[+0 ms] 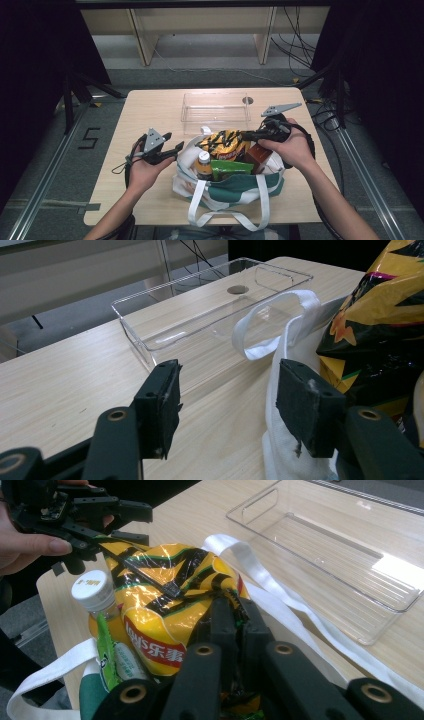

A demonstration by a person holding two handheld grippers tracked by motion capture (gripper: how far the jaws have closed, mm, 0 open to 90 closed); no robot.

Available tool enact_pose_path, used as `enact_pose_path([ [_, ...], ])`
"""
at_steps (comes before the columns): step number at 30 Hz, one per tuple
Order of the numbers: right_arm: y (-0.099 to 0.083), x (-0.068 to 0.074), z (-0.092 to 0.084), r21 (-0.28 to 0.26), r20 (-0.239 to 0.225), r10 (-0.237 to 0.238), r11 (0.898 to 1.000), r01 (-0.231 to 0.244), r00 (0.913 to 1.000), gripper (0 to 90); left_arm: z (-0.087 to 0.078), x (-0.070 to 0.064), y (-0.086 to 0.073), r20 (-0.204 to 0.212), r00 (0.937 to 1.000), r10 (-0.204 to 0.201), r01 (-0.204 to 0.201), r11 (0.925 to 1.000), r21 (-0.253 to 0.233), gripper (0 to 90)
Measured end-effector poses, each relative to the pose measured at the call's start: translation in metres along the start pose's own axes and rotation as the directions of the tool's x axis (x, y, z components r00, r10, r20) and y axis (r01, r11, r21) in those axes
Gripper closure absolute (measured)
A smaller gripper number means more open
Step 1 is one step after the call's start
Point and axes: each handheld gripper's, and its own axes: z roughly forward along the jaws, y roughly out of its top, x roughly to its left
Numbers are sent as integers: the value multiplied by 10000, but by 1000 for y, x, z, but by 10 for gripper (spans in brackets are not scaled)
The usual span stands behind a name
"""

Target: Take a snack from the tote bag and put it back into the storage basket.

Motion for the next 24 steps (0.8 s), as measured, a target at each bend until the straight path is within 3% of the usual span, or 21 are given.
enact_pose_path([
  [3,0,1,0,10,175,-20,10000,20,9998,900,0,0,0,8,10000,6,-6,10000,-3,426],
  [9,0,0,1,-235,223,-666,9975,671,9975,900,0,0,-1,4,10000,-6,6,10000,-1,426],
  [10,0,3,0,-165,255,-490,9986,494,9985,900,0,0,-1,6,10000,-11,11,10000,-2,426],
  [12,0,4,-1,-209,410,-576,9981,585,9975,900,0,0,-1,10,10000,-14,14,10000,-13,426],
  [14,0,4,-2,-386,589,-888,9951,912,9943,900,0,0,-1,16,10000,-39,39,10000,-15,427],
  [16,-1,6,-3,-432,529,-627,9969,650,9966,900,0,0,-1,19,10000,-34,34,10000,-14,427],
  [20,1,7,-5,-941,514,-858,9915,904,9950,900,1,0,-1,17,10000,-20,20,10000,7,427],
  [24,3,13,-10,-1398,647,-568,9880,654,9963,900,1,0,-2,4,10000,-51,51,10000,2,427],
])
